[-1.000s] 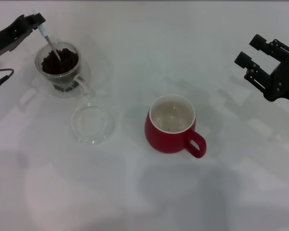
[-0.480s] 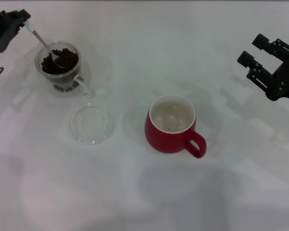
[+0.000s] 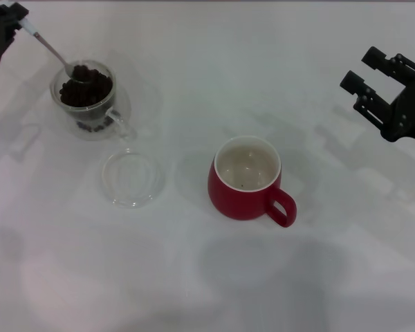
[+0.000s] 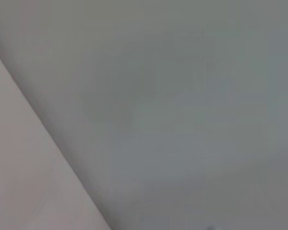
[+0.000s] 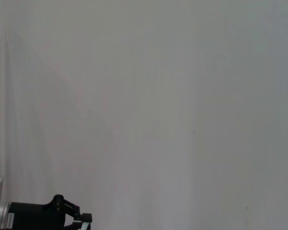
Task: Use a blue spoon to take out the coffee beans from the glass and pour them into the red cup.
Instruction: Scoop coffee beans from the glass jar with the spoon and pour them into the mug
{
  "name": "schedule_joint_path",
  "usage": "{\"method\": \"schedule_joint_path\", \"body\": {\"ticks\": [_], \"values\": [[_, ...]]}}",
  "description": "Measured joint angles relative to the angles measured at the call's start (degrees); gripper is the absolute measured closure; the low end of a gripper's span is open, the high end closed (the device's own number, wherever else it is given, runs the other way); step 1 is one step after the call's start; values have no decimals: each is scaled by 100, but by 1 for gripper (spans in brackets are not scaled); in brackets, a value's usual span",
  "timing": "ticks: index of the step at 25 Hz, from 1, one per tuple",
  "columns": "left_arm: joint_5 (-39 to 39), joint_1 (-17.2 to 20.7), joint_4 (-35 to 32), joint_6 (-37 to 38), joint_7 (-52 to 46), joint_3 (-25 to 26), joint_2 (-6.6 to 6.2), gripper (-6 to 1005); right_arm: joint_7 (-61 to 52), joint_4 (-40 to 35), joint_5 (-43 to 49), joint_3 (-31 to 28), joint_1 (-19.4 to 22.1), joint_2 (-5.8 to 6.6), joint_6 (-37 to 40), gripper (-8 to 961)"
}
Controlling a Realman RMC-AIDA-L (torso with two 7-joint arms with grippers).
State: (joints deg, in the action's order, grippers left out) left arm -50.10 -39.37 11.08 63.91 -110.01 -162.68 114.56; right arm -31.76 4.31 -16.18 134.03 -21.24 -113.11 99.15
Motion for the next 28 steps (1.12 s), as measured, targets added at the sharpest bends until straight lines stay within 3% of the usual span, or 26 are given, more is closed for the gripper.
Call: {"method": "schedule_joint_path", "body": {"ticks": [15, 28], "values": [[-313, 173, 44, 1139, 711, -16, -4, 875, 0, -9, 2, 0, -91, 0, -52, 408], [-36, 30, -75, 1952, 509, -27, 18, 875, 64, -26, 1, 0, -100, -42, -16, 407]]}}
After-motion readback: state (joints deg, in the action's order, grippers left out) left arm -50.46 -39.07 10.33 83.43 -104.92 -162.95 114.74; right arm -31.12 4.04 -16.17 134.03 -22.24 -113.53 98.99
